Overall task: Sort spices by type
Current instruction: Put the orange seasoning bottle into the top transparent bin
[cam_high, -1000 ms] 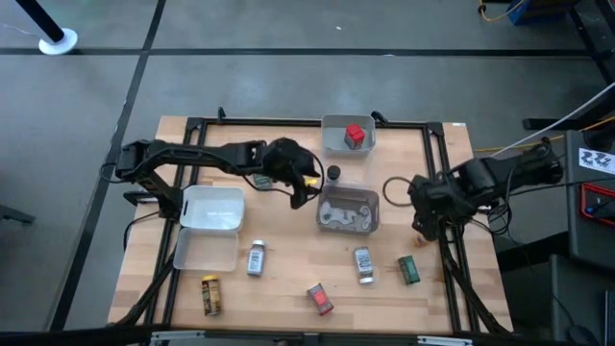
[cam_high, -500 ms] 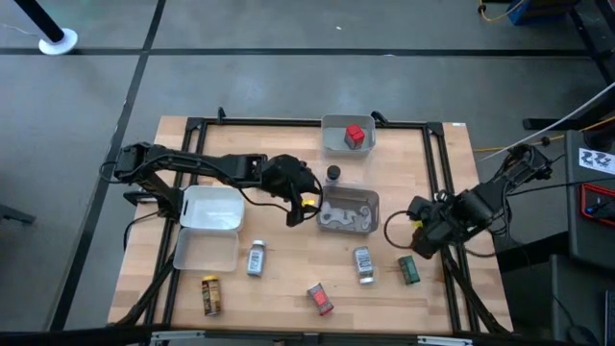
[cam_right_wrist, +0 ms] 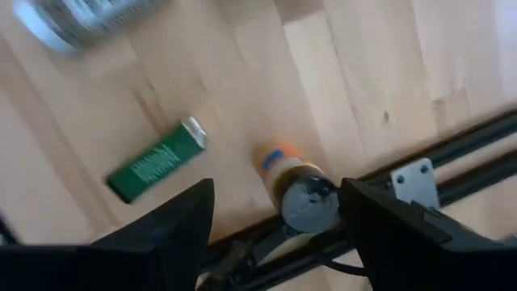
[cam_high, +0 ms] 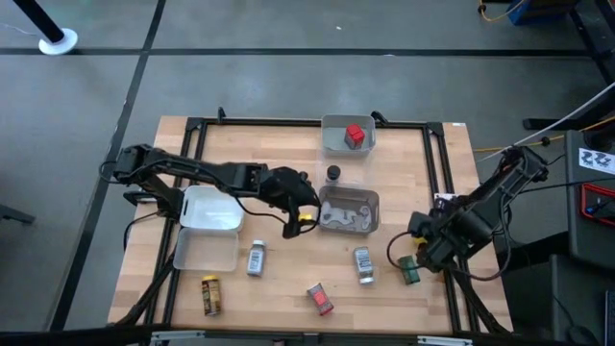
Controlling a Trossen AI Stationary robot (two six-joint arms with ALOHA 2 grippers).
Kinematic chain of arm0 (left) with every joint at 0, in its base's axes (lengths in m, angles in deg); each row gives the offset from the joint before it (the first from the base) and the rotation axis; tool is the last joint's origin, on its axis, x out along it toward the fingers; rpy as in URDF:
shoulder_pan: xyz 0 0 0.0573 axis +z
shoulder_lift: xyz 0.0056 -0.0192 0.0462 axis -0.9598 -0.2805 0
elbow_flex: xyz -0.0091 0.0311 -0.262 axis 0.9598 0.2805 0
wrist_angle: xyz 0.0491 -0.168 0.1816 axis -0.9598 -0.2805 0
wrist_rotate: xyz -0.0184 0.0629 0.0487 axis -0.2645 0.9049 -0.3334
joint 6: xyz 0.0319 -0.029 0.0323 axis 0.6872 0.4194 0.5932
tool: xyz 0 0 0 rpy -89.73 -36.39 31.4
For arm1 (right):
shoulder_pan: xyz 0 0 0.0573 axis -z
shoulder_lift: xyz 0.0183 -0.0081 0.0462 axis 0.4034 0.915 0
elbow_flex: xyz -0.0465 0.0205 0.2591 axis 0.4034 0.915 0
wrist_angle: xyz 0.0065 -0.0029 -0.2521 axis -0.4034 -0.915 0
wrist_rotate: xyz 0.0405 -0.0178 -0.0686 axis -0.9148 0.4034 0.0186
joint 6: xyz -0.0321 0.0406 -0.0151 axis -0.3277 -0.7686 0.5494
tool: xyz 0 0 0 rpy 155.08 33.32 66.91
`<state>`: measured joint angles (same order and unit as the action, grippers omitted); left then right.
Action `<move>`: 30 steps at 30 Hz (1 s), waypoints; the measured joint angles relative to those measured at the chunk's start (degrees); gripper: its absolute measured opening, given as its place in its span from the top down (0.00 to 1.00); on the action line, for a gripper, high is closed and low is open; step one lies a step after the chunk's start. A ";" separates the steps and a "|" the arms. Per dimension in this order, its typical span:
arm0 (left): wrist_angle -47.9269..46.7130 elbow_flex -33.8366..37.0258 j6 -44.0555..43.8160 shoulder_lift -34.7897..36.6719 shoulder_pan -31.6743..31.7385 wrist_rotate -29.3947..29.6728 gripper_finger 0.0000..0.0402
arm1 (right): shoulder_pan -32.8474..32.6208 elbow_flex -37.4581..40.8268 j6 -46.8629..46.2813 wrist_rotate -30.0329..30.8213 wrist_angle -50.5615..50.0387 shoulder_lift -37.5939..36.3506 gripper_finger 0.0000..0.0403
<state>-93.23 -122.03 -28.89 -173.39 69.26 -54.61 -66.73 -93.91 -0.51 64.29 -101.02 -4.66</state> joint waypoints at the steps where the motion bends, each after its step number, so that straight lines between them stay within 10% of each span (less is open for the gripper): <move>1: -0.01 0.00 -0.11 -0.01 -0.18 0.04 0.40 | 0.02 1.23 0.00 -0.94 -0.01 -0.26 0.33; 30: 0.03 -0.04 -1.73 -0.03 -1.25 1.52 0.40 | 0.17 21.16 0.10 -5.77 8.57 -13.53 0.33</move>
<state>-93.20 -122.08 -30.62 -173.42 68.01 -53.09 -66.56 -72.75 -0.41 58.52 -92.45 -18.19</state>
